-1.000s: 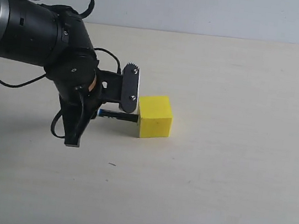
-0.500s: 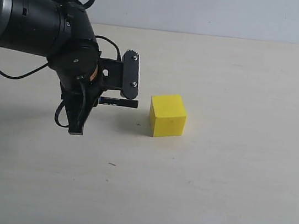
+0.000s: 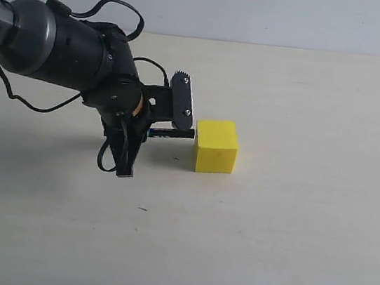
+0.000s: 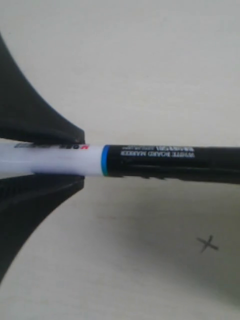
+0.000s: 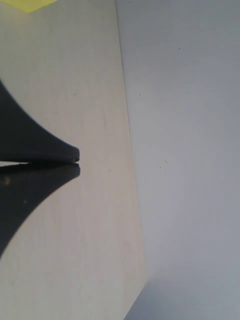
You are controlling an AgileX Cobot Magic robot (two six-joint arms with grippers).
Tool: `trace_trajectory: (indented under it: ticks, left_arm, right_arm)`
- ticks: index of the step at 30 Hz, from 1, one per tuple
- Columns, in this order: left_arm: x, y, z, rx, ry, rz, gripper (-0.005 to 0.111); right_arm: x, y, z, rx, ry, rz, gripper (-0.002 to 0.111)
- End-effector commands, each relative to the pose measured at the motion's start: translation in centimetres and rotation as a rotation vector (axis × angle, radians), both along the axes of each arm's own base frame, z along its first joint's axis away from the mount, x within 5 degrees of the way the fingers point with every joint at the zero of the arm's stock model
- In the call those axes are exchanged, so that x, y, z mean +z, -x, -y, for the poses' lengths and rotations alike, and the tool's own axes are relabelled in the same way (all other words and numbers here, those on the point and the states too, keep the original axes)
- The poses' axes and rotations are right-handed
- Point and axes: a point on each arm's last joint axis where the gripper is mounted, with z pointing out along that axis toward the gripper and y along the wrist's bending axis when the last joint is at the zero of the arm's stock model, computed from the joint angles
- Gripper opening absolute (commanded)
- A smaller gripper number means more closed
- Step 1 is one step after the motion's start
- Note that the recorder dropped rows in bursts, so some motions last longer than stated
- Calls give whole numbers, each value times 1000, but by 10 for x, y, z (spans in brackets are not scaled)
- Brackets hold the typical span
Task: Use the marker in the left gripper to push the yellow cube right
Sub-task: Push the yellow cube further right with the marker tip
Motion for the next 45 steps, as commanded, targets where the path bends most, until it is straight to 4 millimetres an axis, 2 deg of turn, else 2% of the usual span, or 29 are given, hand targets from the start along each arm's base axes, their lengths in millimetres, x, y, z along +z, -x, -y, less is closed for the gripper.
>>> trace_trajectory:
  ticks: [1, 4, 6, 8, 11, 16, 23, 31, 36, 40, 43, 45]
  left_arm:
    - [2, 1, -6, 43, -54, -17, 0]
    - [6, -1, -10, 139, -38, 0, 0]
    - [18, -6, -15, 331, 63, 59, 0]
    - [29, -5, -18, 427, 120, 76, 0]
    - [42, -3, -22, 449, 129, 94, 0]
    - [51, 0, -27, 353, 32, 90, 0]
    - [41, 10, -38, 114, -213, -16, 0]
    - [36, 10, -35, 78, -183, -15, 0]
    - [22, 12, -25, 61, -160, -43, 0]
    - [12, 16, 7, 13, -101, -21, 0]
    - [15, 22, 36, -29, -46, 8, 0]
    - [18, 24, 47, -11, -41, 14, 0]
  right_arm:
    - [-1, 0, 0, -8, 3, 7, 0]
    - [-1, 0, 0, -8, 3, 7, 0]
    - [-1, 0, 0, -8, 3, 7, 0]
    - [-1, 0, 0, -8, 3, 7, 0]
    - [-1, 0, 0, -8, 3, 7, 0]
    - [-1, 0, 0, -8, 3, 7, 0]
    - [-1, 0, 0, -8, 3, 7, 0]
    - [-1, 0, 0, -8, 3, 7, 0]
    - [-1, 0, 0, -8, 3, 7, 0]
    - [-1, 0, 0, -8, 3, 7, 0]
    - [-1, 0, 0, -8, 3, 7, 0]
    - [-1, 0, 0, -8, 3, 7, 0]
